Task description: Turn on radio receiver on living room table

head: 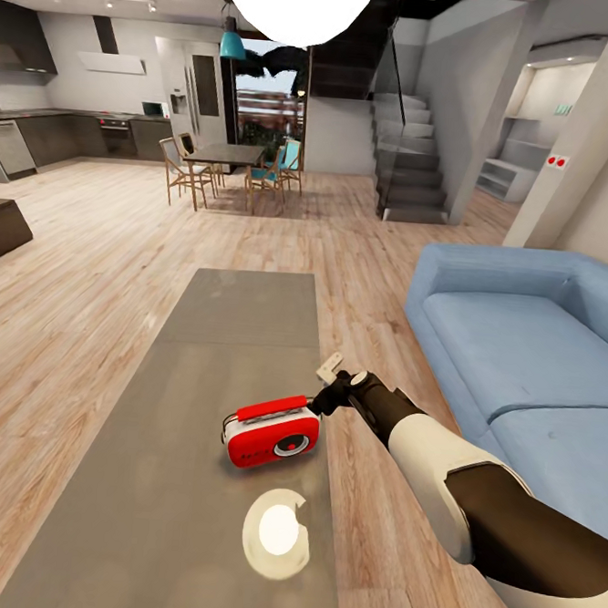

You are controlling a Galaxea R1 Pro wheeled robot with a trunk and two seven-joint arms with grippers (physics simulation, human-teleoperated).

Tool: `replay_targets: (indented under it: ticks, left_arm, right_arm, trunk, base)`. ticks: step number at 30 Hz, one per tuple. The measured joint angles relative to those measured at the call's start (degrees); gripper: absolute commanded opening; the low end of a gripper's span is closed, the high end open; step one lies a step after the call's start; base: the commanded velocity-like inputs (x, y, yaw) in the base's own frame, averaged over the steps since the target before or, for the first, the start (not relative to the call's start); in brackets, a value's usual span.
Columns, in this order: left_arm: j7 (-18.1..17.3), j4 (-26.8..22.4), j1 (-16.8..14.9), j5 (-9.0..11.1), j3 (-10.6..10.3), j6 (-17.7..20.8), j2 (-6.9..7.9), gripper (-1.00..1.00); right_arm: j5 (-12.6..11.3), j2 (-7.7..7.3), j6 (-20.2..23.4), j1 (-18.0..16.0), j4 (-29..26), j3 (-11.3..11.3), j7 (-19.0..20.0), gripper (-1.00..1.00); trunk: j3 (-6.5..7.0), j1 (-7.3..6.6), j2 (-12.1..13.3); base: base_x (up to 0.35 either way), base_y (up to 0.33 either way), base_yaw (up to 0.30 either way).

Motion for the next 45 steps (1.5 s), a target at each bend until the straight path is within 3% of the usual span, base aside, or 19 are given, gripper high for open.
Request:
replay_targets:
  ticks: [26,35,37,41,45]
  left_arm:
    - [-0.02,0.06,0.0,0.0,0.0,0.01,-0.02,1.0]
    - [-0.02,0.05,0.0,0.0,0.0,0.01,-0.02,1.0]
    - [0.02,0.04,0.0,0.0,0.0,0.0,-0.02,1.0]
    - [0.03,0.06,0.0,0.0,0.0,0.01,-0.02,1.0]
    - [0.02,0.04,0.0,0.0,0.0,0.0,-0.05,1.0]
  right_arm:
    - [0.17,0.0,0.09,0.0,0.02,0.09,-0.01,1.0]
    - [0.12,0.0,0.14,0.0,-0.23,-0.04,-1.25,1.0]
    - [0.13,0.0,0.11,0.0,-0.37,-0.15,-2.18,1.0]
    - [-0.1,0.0,0.05,0.0,-0.49,-0.49,-7.58,1.0]
    - [-0.33,0.0,0.08,0.0,-0.31,-0.91,-16.38,1.0]
  trunk:
    - [-2.03,0.0,0.0]
    - [-2.16,0.0,0.0]
    - [-2.16,0.0,0.0]
    - [-2.16,0.0,0.0]
    - [-2.16,0.0,0.0]
  base:
    - [0.0,0.0,0.0]
    - [0.0,0.0,0.0]
    - [0.0,0.0,0.0]
    - [0.0,0.0,0.0]
    - [0.0,0.0,0.0]
